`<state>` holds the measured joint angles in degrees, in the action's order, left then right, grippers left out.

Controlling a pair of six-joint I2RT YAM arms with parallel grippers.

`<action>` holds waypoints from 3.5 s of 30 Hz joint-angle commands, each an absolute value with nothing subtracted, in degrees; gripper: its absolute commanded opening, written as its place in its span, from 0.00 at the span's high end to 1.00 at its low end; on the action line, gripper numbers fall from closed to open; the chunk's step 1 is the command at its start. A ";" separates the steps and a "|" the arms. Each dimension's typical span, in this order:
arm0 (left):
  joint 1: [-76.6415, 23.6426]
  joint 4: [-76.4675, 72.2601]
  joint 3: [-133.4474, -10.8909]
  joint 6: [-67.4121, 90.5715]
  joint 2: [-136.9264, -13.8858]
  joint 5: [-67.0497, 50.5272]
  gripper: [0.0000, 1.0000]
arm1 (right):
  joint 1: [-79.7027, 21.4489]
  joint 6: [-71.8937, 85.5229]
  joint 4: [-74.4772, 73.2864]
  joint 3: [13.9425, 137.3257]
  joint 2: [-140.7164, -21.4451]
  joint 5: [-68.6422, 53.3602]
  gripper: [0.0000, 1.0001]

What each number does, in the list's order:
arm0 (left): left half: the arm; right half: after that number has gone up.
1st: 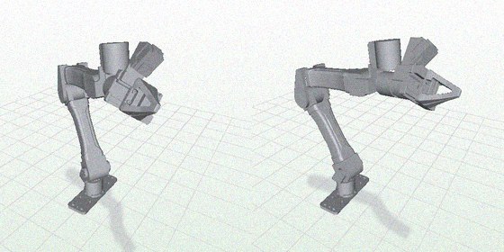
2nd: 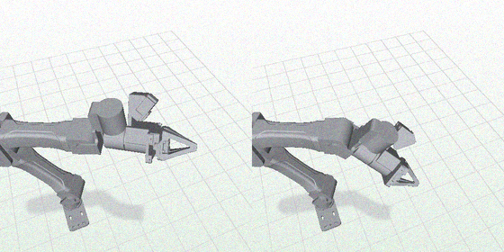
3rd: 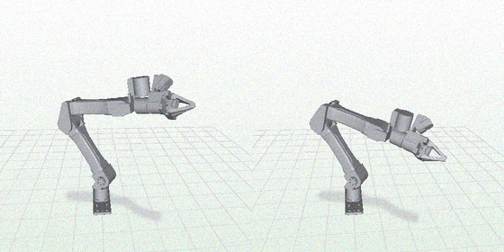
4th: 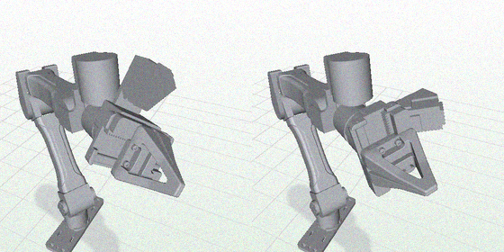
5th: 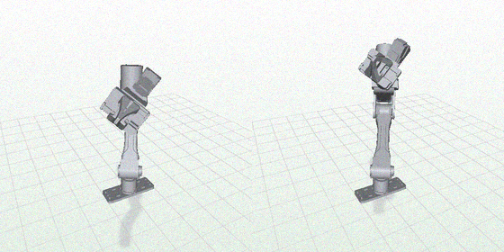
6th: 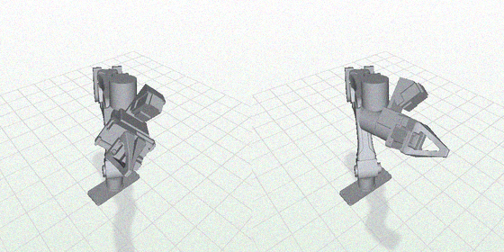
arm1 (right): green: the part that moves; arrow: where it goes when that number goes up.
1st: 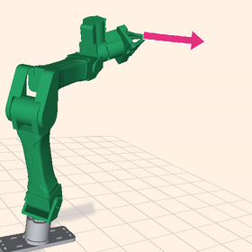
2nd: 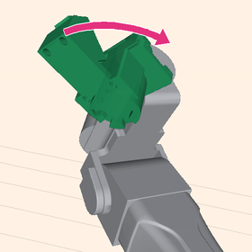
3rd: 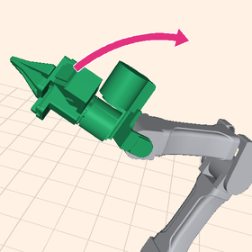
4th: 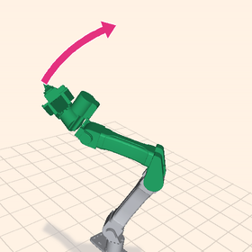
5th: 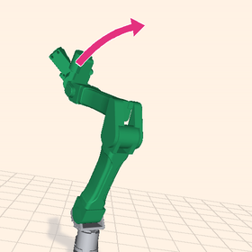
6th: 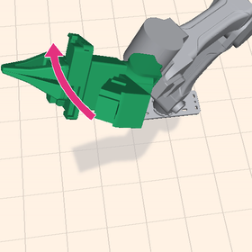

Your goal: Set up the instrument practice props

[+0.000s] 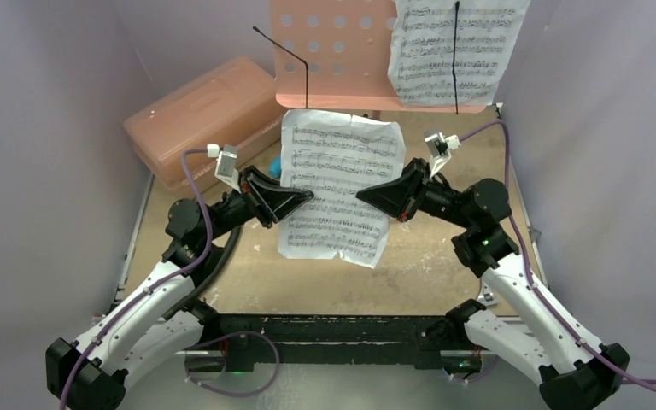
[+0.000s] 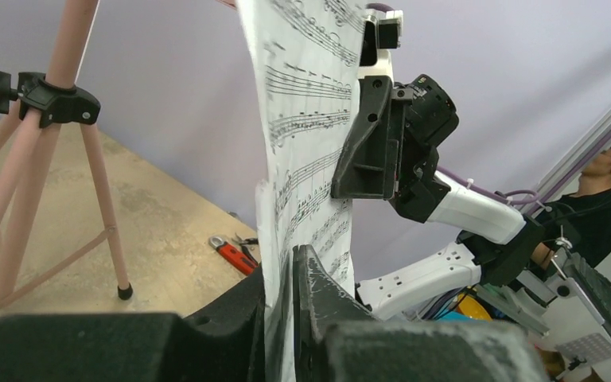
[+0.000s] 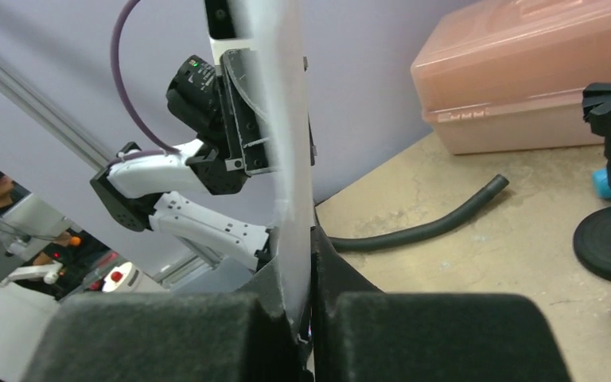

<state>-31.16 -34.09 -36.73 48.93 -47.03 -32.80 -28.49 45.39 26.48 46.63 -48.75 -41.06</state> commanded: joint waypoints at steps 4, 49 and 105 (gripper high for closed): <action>-31.29 -36.09 -33.44 49.87 -44.72 -31.34 0.60 | -28.66 43.49 26.22 49.55 -47.88 -39.91 1.00; -31.29 31.64 -61.67 40.56 -52.83 12.25 0.01 | -28.67 24.79 -6.52 91.84 -60.28 -23.18 1.00; -31.28 11.46 -107.97 62.34 -81.42 1.33 0.73 | -28.66 9.77 -10.86 114.59 -71.97 -9.30 1.00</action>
